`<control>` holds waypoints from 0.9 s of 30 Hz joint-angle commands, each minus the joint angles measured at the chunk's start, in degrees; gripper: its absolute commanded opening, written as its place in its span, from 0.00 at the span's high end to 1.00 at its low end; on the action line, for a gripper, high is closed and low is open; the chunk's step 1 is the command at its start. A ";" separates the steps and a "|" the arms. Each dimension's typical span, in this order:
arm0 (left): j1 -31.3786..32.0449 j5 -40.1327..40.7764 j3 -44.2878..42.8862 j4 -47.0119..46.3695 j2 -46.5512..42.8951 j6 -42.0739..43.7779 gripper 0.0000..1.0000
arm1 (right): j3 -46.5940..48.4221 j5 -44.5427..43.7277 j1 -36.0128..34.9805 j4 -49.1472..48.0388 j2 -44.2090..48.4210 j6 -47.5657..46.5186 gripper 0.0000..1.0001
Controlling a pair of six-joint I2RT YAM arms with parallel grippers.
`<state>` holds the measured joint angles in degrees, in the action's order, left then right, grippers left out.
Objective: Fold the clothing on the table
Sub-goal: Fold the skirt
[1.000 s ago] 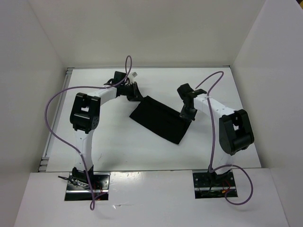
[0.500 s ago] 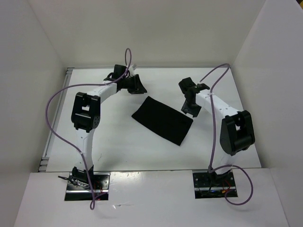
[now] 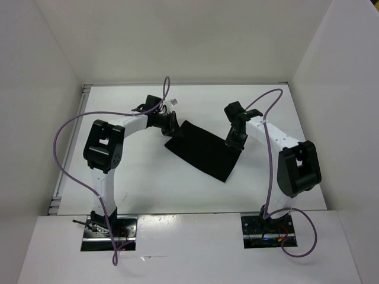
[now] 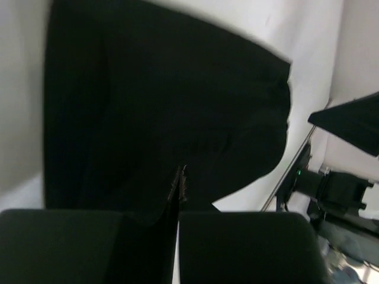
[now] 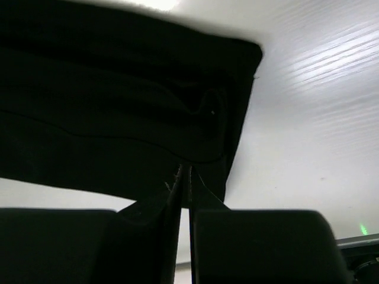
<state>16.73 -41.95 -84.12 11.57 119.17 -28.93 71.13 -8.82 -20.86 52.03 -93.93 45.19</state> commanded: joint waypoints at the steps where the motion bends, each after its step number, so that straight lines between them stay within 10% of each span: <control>1: 0.85 -1.20 3.16 0.56 0.27 1.42 0.99 | -1.35 7.49 -1.28 -3.25 -3.44 -1.51 0.89; 19: 1.90 8.03 20.83 2.31 -6.50 -1.66 0.97 | 15.52 0.12 -1.37 -2.11 -22.70 -13.26 0.86; 27: 1.90 8.03 17.59 2.31 -6.50 -1.66 0.94 | 23.94 3.28 -2.52 -3.34 -15.93 -31.29 0.42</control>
<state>18.59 -36.42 -65.14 12.49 113.01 -31.59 89.34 -5.78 -22.61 51.16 -114.04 23.07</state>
